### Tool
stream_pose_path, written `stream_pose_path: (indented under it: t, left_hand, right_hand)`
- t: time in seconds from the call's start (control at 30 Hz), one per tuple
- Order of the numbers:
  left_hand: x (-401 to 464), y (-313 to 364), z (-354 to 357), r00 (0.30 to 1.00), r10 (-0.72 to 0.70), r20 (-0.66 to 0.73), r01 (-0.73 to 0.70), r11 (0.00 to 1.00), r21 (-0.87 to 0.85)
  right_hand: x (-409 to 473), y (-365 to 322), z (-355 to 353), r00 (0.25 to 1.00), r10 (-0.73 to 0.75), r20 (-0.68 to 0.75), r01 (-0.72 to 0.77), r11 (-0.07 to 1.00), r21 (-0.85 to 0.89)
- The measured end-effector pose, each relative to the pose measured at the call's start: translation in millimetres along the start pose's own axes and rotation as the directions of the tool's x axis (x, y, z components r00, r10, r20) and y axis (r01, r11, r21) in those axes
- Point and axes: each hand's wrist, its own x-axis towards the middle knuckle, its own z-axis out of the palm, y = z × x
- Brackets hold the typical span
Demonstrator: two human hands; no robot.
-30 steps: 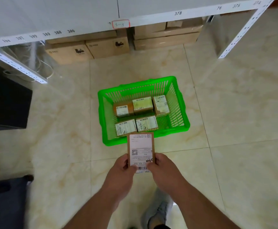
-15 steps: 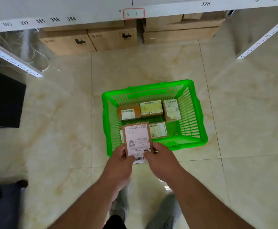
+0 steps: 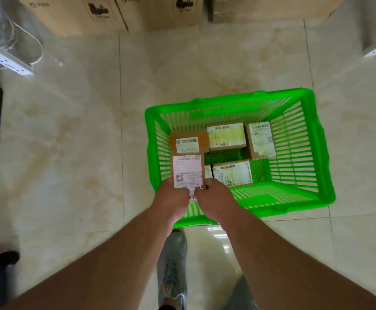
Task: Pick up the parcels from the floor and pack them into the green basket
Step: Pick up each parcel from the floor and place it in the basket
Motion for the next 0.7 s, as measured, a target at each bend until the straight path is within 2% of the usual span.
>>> stream_pose_path:
  t: [0.2, 0.33, 0.53, 0.7]
  left_hand:
    - [22, -16, 11, 1.000, 0.023, -0.007, -0.023, 0.999, 0.022]
    - [9, -17, 10, 1.000, -0.022, -0.015, 0.022, 1.000, 0.001]
    - [-38, -12, 1, 0.996, -0.082, 0.029, 0.083, 0.996, -0.019]
    - [-77, 6, 6, 0.995, -0.085, 0.059, 0.081, 0.994, 0.072]
  right_hand:
    - [17, -1, 10, 0.998, 0.023, 0.066, -0.027, 0.998, 0.048]
    - [11, 2, 9, 0.993, 0.107, 0.049, -0.111, 0.990, 0.085]
    - [-44, 16, -16, 0.989, 0.149, 0.004, -0.148, 0.977, 0.153]
    - [-97, 38, -38, 0.980, 0.201, -0.013, -0.191, 0.949, 0.252]
